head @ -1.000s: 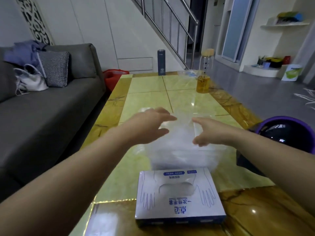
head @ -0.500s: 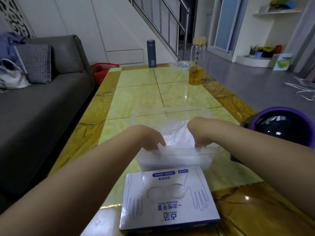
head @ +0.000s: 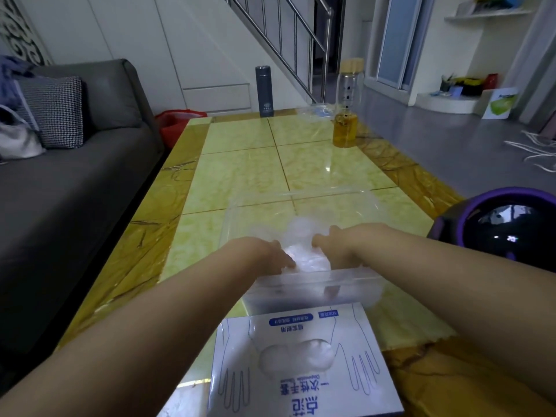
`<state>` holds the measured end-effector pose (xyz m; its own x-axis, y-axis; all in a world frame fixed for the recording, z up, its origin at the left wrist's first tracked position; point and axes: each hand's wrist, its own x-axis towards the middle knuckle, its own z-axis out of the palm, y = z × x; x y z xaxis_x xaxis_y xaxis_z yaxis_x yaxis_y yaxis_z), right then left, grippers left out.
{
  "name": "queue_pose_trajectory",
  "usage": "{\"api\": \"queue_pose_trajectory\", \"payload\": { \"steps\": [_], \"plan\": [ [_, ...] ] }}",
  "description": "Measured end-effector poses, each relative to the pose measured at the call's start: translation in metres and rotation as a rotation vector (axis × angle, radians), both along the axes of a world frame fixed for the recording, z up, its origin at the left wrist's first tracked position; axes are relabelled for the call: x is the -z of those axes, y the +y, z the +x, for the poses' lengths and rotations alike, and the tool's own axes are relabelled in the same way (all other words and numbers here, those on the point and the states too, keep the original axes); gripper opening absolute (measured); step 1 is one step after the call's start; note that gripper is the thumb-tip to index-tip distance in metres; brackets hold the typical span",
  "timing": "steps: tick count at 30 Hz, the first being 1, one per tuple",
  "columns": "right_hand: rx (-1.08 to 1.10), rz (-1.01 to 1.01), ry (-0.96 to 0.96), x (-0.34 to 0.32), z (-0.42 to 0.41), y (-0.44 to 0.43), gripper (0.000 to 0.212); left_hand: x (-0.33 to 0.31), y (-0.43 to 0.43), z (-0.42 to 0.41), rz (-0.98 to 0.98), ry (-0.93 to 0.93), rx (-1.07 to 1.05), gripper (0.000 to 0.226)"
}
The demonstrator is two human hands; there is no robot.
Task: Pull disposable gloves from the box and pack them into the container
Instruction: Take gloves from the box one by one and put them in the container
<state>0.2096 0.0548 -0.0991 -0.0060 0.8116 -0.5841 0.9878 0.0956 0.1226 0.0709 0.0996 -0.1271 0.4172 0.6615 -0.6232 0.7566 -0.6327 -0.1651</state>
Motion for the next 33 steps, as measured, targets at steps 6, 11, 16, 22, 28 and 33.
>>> {"api": "queue_pose_trajectory", "payload": {
  "steps": [6,11,16,22,28,33],
  "plan": [
    [-0.006,-0.031,-0.067,0.012,-0.003,0.007,0.122,0.008,-0.006,-0.002,0.239,0.152,0.025,0.047],
    [-0.011,-0.059,-0.089,0.007,-0.006,0.006,0.119,-0.019,-0.017,-0.001,0.335,0.335,0.081,0.044],
    [-0.024,-0.082,-0.083,0.001,-0.010,0.003,0.112,-0.062,-0.026,-0.021,0.318,0.210,0.090,0.077],
    [-0.209,0.140,-0.035,-0.043,-0.017,-0.023,0.063,-0.088,-0.043,-0.053,0.271,-0.092,-0.065,0.087],
    [-0.359,0.623,0.308,-0.062,-0.019,-0.074,0.016,-0.099,-0.074,-0.074,0.394,-0.454,-0.060,0.062],
    [-0.530,0.369,0.271,-0.010,-0.029,-0.124,0.030,-0.083,-0.124,-0.060,0.320,-0.572,0.080,0.036]
  ]
}}
